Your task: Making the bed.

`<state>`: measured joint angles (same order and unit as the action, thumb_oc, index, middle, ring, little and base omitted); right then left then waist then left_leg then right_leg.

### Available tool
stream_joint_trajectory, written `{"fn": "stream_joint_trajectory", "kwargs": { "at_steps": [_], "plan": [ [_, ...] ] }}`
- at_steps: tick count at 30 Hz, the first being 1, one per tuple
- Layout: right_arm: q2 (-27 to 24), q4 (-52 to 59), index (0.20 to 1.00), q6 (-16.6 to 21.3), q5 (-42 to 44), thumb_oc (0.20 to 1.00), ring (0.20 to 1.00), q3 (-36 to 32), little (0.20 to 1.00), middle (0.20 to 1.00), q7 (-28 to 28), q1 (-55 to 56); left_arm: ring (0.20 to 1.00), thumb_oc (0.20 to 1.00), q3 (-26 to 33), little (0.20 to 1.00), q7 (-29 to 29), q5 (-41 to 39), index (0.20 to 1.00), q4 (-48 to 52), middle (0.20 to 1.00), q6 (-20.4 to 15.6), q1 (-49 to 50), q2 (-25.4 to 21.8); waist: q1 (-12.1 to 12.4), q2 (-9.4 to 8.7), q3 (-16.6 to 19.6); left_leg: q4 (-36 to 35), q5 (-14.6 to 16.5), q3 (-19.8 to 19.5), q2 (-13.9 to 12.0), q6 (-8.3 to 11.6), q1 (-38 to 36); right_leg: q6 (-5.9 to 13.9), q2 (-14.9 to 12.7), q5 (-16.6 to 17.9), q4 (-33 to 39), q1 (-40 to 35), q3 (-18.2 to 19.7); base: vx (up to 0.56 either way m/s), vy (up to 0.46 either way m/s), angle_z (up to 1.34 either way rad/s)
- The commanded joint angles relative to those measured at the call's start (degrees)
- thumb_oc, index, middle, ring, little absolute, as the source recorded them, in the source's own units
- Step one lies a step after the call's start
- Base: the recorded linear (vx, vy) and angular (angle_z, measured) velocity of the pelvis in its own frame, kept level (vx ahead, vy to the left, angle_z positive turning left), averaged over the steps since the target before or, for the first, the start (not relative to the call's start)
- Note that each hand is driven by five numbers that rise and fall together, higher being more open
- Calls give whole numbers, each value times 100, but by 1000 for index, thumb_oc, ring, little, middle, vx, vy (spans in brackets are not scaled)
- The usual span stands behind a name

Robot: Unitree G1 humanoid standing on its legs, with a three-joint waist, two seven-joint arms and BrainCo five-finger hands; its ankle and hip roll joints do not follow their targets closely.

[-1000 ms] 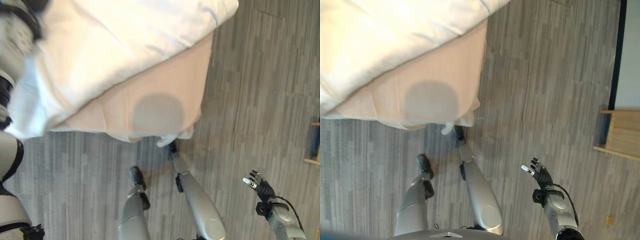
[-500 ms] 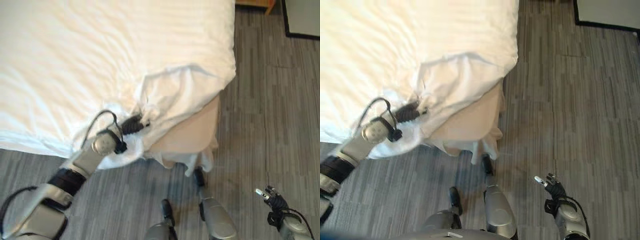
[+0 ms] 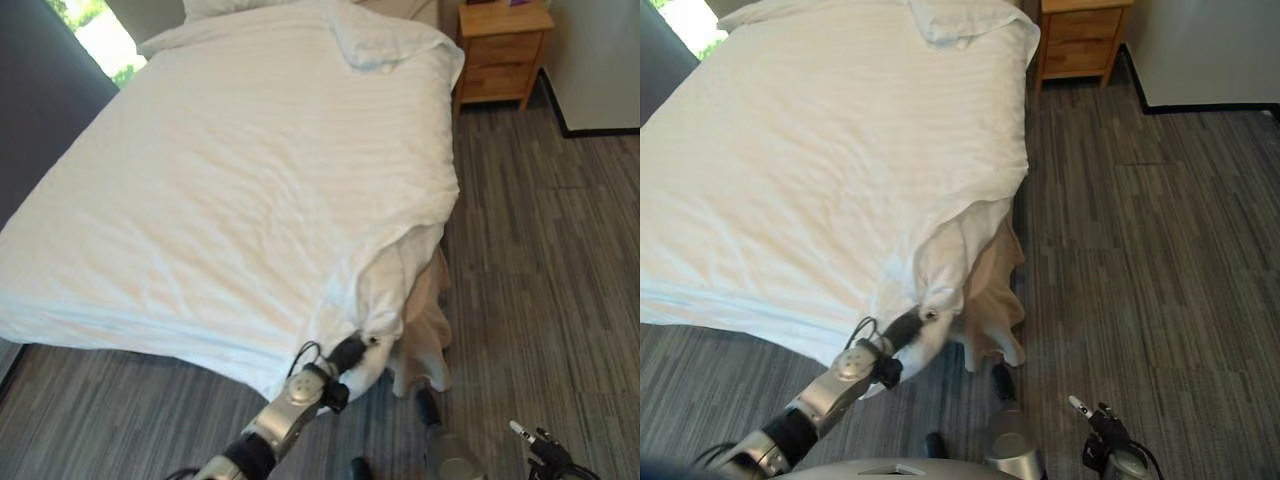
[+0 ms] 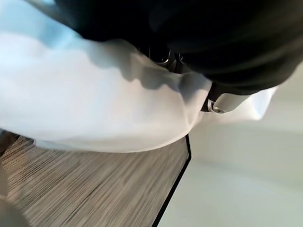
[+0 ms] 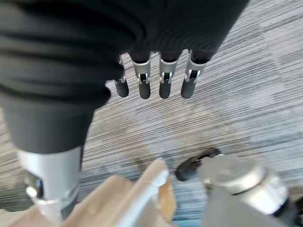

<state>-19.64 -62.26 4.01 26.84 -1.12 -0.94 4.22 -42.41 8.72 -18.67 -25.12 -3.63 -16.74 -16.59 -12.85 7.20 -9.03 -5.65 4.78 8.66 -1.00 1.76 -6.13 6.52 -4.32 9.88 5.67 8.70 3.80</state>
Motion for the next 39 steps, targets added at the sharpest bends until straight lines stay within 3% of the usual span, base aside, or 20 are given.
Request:
{"fn": "stream_joint_trajectory", "kwargs": {
  "at_steps": [1, 4, 8, 9, 10, 11, 14, 18, 19, 21, 22, 24, 25, 26, 28, 29, 30, 33, 34, 39],
  "plan": [
    [-153, -156, 1000, 35, -103, 1000, 1000, 38, 1000, 1000, -141, 116, 200, 200, -246, 200, 229, 396, 200, -106, 200, -395, -700, 525, -292, -116, 201, 65, -480, -201, 116, 11, 301, 141, -67, -774, -639, -587, 133, 0, 0, 0],
    [-226, -120, 1000, 48, -86, 1000, 1000, 63, 1000, 1000, -187, 115, 200, 200, -635, 200, 289, 1039, 200, -292, 200, -358, -1012, 639, -395, -56, 197, 65, -462, -141, 125, -2, 288, 155, -68, -760, -621, -596, 189, 14, 16, -7],
    [-273, -193, 1000, 50, -61, 1000, 1000, 42, 1000, 1000, -235, 87, 200, 200, -744, 200, 308, 1139, 200, -563, 200, -340, -1133, 779, -424, -45, 159, 65, -466, -112, 122, -5, 305, 166, -76, -722, -579, -585, 198, -15, 11, -11],
    [-294, -237, 1000, 47, -48, 1000, 1000, 29, 1000, 1000, -261, 65, 404, 404, -764, 404, 299, 1159, 404, -642, 404, -323, -1155, 817, -421, -54, 145, 65, -471, -101, 122, -3, 329, 174, -88, -700, -545, -574, 191, 0, 0, 0],
    [-310, -284, 1000, 44, -28, 1000, 1000, 11, 1000, 1000, -269, 54, 846, 846, -771, 846, 314, 1208, 846, -632, 846, -329, -1172, 807, -407, -59, 139, 65, -476, -106, 124, -1, 341, 176, -93, -696, -535, -572, 187, 0, 0, 0],
    [-322, -247, 1000, 48, -14, 1000, 1000, 1, 1000, 1000, -279, 53, 1000, 1000, -763, 1000, 339, 1238, 1000, -615, 1000, -322, -1178, 758, -393, -62, 136, 65, -481, -109, 126, -1, 356, 179, -93, -687, -520, -573, 182, 0, 0, 0],
    [-347, -249, 1000, 57, 40, 1000, 1000, -65, 1000, 1000, -277, 58, 1000, 1000, -755, 1000, 447, 1289, 1000, -481, 1000, -261, -1176, 596, -359, -66, 125, 65, -490, -119, 129, 0, 364, 188, -102, -668, -497, -584, 167, 0, 0, 0],
    [-406, -246, 1000, 26, 39, 1000, 1000, -216, 1000, 1000, -184, 109, 1000, 1000, -568, 1000, 749, 1094, 1000, 305, 1000, -177, -1137, -177, -264, -25, 169, 65, -493, -154, 144, 4, 353, 196, -126, -663, -471, -637, 125, -8, 1, 0],
    [-463, -408, 1000, -24, 51, 1000, 1000, -314, 1000, 1000, -77, 68, 1000, 1000, -328, 1000, 913, 561, 1000, 794, 1000, -128, -1001, -812, -186, 17, 211, 65, -550, -182, 158, 11, 364, 192, -138, -611, -471, -646, 111, 0, 0, 0],
    [-483, -447, 1000, -57, 3, 1000, 1000, -313, 1000, 1000, 46, 84, 1000, 1000, -154, 1000, 1120, -193, 1000, 1427, 1000, -46, -910, -1538, -152, 45, 255, 65, -507, -189, 164, 20, 313, 200, -144, -649, -451, -712, 80, 23, 16, -4],
    [-482, -447, 1000, -57, 3, 1000, 1000, -312, 1000, 1000, 46, 83, 1000, 1000, -152, 1000, 1120, -194, 1000, 1431, 1000, -44, -907, -1541, -156, 42, 249, 65, -504, -191, 165, 19, 305, 200, -145, -652, -450, -722, 78, 39, 18, 0],
    [-533, -496, 1000, -115, -24, 1000, 1000, -291, 1000, 1000, 199, 108, 1000, 1000, -161, 1000, 1495, -1176, 1000, 2215, 1000, 87, -1058, -2601, -126, 76, 308, 65, -510, -192, 168, 34, 273, 211, -150, -629, -435, -763, 64, 11, 6, 7],
    [-551, -474, 1000, -102, -45, 1000, 1000, -227, 1000, 1000, 317, 171, 1000, 1000, -282, 1000, 1804, -2089, 1000, 2851, 1000, 215, -1287, -3586, -110, 87, 356, 65, -520, -180, 171, 54, 253, 224, -149, -602, -415, -784, 63, 6, 1, 6],
    [-549, -474, 1000, -102, -45, 1000, 1000, -226, 1000, 1000, 317, 170, 1000, 1000, -281, 1000, 1803, -2090, 1000, 2855, 1000, 217, -1286, -3591, -111, 84, 355, 65, -520, -180, 172, 54, 251, 224, -149, -602, -415, -786, 63, 0, 0, 0],
    [-614, -723, 1000, -103, -37, 1000, 1000, -170, 1000, 1000, 510, 194, 1000, 1000, -368, 1000, 2118, -2978, 1000, 3367, 1000, 214, -1769, -4701, -66, 129, 410, 65, -545, -199, 184, 83, 233, 258, -156, -570, -394, -820, 32, -8, 2, 4],
    [-604, -729, 1000, -101, -36, 1000, 1000, -168, 1000, 1000, 512, 187, 1000, 1000, -372, 1000, 2112, -2987, 1000, 3381, 1000, 219, -1776, -4719, -67, 117, 403, 65, -545, -199, 185, 83, 229, 258, -157, -570, -393, -825, 32, -18, -1, 8],
    [-607, -775, 1000, -86, 5, 1000, 1000, -154, 1000, 1000, 589, 208, 1000, 1000, -246, 1000, 2203, -3288, 1000, 3586, 1000, 118, -1928, -5255, -19, 137, 429, 65, -569, -219, 192, 99, 223, 272, -164, -554, -380, -845, 10, -11, 0, 6],
    [-609, -831, 1000, -73, 53, 1000, 1000, -184, 1000, 1000, 654, 242, 1000, 1000, 118, 1000, 2244, -3550, 1000, 3603, 1000, 29, -1894, -5620, 24, 143, 452, 65, -591, -241, 197, 111, 213, 286, -177, -548, -375, -863, -18, -17, 2, 9],
    [-598, -846, 1000, -64, 92, 1000, 1000, -226, 1000, 1000, 712, 265, 1000, 1000, 735, 1000, 2193, -3732, 1000, 3560, 1000, -77, -1585, -5762, 79, 144, 472, 65, -600, -266, 207, 116, 209, 293, -188, -545, -369, -876, -26, 0, 0, 0],
    [-543, -790, 1000, -19, 181, 1000, 1000, -271, 1000, 1000, 729, 328, 1000, 1000, 2037, 1000, 1757, -3480, 1000, 3167, 1000, -461, -894, -5731, 148, 140, 494, 65, -614, -297, 212, 122, 197, 293, -213, -556, -377, -919, -73, -3, 1, 1]
  ]
}}
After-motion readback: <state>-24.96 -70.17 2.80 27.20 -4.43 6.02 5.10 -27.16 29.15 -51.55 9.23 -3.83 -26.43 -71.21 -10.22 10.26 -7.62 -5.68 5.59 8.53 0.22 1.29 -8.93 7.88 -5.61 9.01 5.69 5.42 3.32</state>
